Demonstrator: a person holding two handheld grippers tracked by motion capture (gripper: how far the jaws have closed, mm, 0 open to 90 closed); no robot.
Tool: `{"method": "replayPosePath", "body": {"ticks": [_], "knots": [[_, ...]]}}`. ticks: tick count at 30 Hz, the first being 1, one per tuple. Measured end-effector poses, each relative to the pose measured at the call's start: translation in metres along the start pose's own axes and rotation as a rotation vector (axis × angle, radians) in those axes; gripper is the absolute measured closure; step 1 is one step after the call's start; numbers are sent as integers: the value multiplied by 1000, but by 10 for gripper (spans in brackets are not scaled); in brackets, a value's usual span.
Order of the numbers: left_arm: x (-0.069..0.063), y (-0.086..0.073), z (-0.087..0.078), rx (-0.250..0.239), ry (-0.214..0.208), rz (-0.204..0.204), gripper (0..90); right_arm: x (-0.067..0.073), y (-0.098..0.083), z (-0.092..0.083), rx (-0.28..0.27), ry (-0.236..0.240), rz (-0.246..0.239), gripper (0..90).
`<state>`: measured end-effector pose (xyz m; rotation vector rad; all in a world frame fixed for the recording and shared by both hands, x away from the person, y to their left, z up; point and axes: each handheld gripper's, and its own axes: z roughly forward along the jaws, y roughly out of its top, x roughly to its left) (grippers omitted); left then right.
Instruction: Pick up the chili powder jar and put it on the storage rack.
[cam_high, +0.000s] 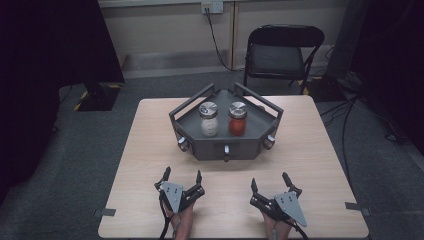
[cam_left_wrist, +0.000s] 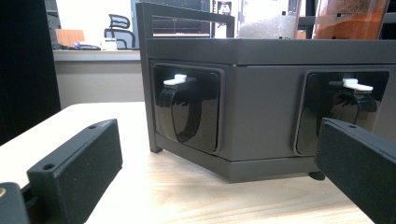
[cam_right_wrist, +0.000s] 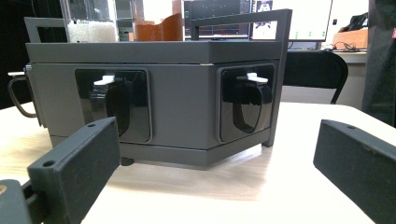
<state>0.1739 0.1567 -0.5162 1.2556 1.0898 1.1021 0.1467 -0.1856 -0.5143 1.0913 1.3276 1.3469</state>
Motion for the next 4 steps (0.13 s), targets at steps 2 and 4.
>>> {"method": "replayPosePath", "body": {"ticks": [2, 4], "knots": [[0, 0, 0, 0, 0, 0, 5, 0, 0, 0, 0, 0, 0, 0], [0, 0, 0, 0, 0, 0, 6, 0, 0, 0, 2, 1, -5, 0]]}}
